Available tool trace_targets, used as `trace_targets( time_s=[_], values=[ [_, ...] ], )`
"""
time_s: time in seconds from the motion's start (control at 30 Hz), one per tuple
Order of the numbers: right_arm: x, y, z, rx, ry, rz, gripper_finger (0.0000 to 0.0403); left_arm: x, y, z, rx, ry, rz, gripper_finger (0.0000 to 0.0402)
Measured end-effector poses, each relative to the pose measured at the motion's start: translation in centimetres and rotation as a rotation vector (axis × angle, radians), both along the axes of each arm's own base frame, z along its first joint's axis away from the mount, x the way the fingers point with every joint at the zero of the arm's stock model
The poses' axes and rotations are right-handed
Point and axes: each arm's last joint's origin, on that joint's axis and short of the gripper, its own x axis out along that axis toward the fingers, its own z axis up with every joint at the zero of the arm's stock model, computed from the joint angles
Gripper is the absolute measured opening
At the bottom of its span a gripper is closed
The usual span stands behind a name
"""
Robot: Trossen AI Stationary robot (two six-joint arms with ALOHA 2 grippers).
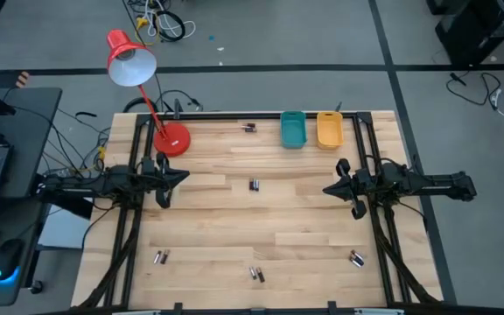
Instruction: Sort batteries
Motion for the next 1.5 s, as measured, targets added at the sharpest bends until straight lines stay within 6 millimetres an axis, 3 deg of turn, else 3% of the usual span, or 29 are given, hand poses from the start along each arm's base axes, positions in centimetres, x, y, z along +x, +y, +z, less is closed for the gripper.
trace_targets(
  time_s=[0.53, 0.7, 0.97, 1.33, 1.4, 1.5],
  values=[
    [0.0, 0.0, 0.0, 0.001, 0.000, 0.000, 0.0003, 0.0, 0.0, 0.0, 0.000, 0.000, 0.000, 0.0020],
    [0.0, 0.0, 0.3, 0.077, -0.021, 0.002, 0.0003, 0.0, 0.0, 0.0, 0.000, 0.000, 0.000, 0.0020],
    [0.0, -0.1, 0.4, 0.022, -0.035, -0.019, 0.0003, 0.0, 0.0, 0.1, -0.003, -0.009, 0.000, 0.0020],
    [-1.0, -0.7, 3.9, 0.011, -0.412, -0.243, 0.0003, -0.2, 0.0, 1.3, -0.009, -0.136, 0.000, 0.0020],
    [-1.1, -1.1, 4.4, 0.096, -0.383, -0.341, 0.0003, -0.3, 0.0, 1.3, -0.008, -0.139, 0.000, 0.0020],
    [-0.8, -1.5, 4.7, 0.142, -0.167, -0.422, 0.0003, -0.3, 0.0, 1.3, 0.019, -0.135, 0.014, 0.0020]
  ],
)
